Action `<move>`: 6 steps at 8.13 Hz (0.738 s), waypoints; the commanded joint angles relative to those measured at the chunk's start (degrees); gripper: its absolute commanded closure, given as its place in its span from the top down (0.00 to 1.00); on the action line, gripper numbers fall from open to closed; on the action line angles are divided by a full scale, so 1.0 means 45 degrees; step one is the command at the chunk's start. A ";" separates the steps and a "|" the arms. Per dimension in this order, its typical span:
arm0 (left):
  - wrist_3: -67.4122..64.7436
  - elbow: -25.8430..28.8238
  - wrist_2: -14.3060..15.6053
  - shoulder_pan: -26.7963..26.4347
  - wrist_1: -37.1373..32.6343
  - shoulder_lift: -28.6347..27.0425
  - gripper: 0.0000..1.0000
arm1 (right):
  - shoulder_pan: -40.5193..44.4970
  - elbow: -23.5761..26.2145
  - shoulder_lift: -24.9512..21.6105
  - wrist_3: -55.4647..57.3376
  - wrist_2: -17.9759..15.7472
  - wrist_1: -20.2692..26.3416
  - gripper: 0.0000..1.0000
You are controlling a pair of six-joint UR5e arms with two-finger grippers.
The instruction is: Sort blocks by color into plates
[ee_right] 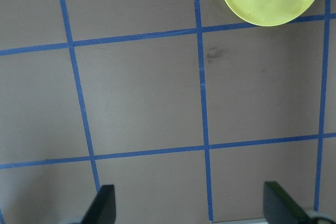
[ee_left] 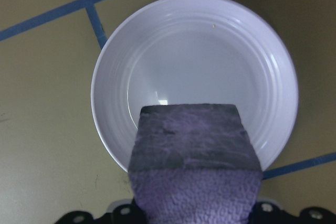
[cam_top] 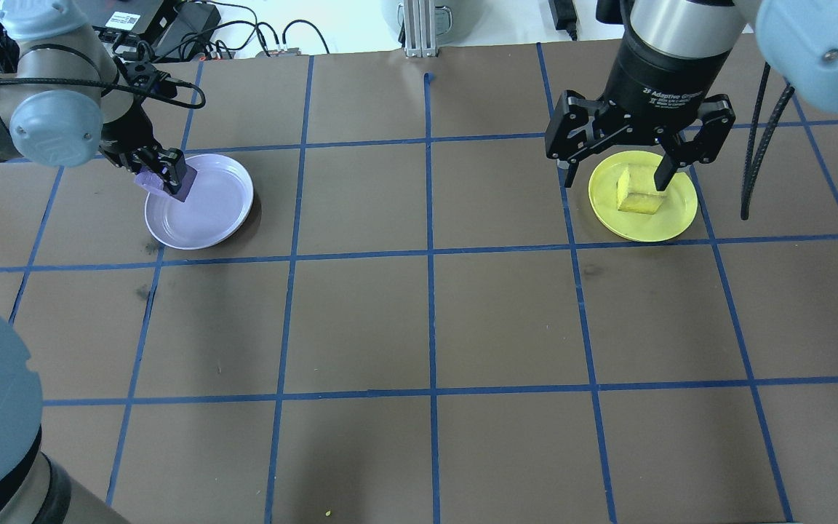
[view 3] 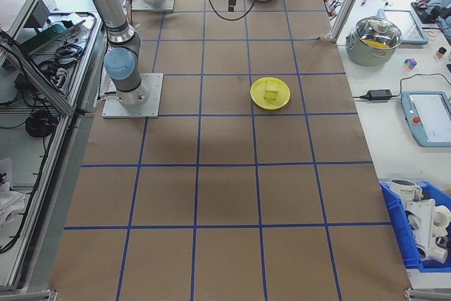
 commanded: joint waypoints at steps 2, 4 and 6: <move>-0.0099 -0.0019 0.0036 -0.0015 0.0781 -0.1267 0.84 | 0.0000 0.0000 0.0002 0.0001 -0.0011 0.0000 1.00; -0.0101 0.0001 0.0114 -0.0016 0.0742 -0.1094 1.00 | 0.0000 0.0000 0.0002 0.0001 -0.0011 0.0000 1.00; -0.0217 0.0001 0.0057 -0.0113 0.0529 -0.0530 1.00 | 0.0000 0.0000 0.0002 0.0001 -0.0011 0.0000 1.00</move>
